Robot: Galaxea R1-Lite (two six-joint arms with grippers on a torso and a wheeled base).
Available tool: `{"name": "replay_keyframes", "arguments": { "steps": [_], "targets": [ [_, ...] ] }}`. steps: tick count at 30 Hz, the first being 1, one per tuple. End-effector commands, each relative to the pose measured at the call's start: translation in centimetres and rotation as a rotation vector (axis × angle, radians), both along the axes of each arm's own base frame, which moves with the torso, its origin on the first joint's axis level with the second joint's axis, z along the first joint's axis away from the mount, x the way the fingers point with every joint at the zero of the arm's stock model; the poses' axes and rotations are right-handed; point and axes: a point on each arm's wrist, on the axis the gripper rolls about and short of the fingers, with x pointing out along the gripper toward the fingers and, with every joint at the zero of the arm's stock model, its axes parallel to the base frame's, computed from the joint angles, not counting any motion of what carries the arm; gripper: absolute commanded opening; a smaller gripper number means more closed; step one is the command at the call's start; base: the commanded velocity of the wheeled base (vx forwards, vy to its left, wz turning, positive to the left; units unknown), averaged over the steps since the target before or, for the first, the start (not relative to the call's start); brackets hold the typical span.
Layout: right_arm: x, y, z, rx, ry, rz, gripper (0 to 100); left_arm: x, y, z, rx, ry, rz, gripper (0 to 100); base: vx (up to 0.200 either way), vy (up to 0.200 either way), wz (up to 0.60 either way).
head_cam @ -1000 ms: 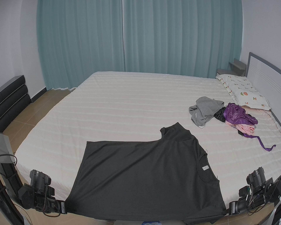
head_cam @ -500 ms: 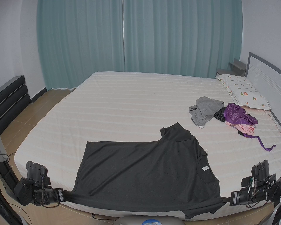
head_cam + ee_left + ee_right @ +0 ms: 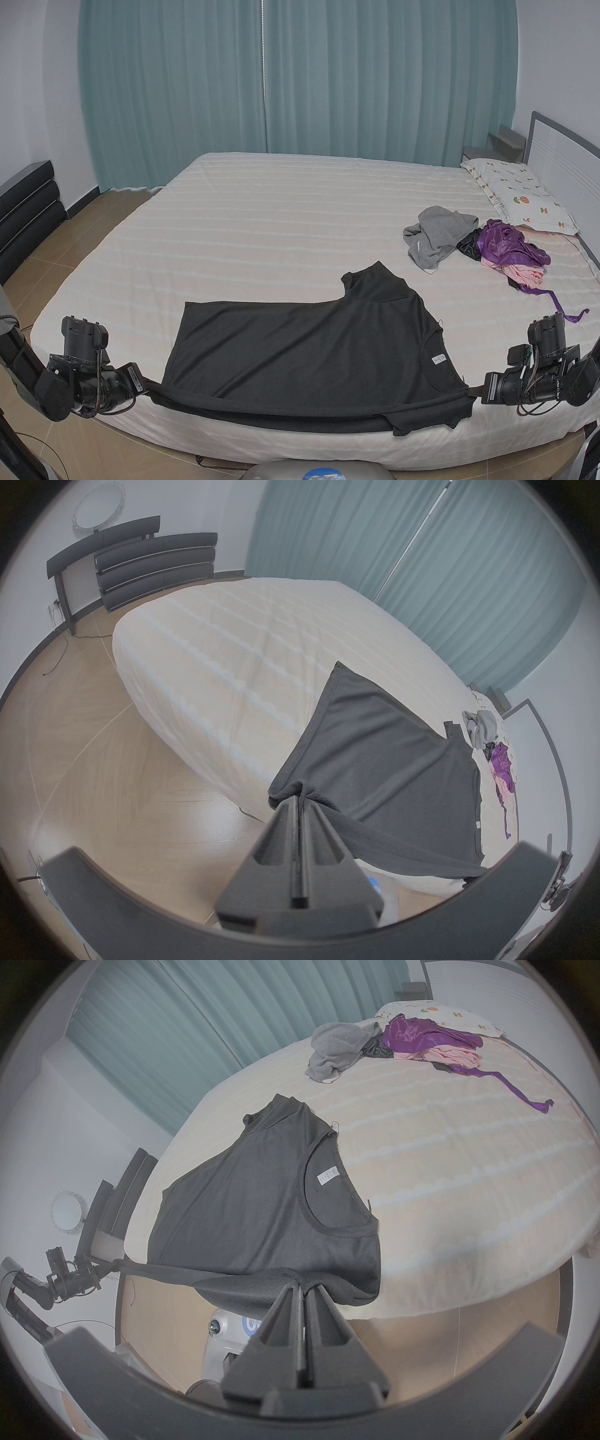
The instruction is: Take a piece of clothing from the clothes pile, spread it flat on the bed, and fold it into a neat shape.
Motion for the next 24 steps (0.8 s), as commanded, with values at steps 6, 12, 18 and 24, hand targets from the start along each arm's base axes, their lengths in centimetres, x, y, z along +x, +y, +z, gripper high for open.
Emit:
{"name": "replay_keyframes", "arguments": {
  "steps": [6, 12, 18, 24],
  "targets": [
    [0.5, -0.2, 0.1, 0.001, -0.009, -0.012, 0, 0.3, -0.2, -0.2, 0.027, 0.002, 0.013, 0, 0.0, 0.0, 0.0],
    [0.2, -0.3, 0.6, 0.005, -0.036, -0.018, 0, 0.2, -0.1, -0.3, 0.048, 0.013, 0.023, 0, 0.0, 0.0, 0.0],
    [0.7, -0.2, 0.6, 0.004, -0.039, -0.013, 0, 0.9, -0.1, -0.6, 0.051, 0.015, 0.037, 0, 0.0, 0.0, 0.0],
    [2.1, -0.1, 0.4, 0.006, -0.039, -0.014, 0, 2.4, -0.2, -2.0, 0.044, 0.054, 0.037, 0, 0.0, 0.0, 0.0]
  ]
}}
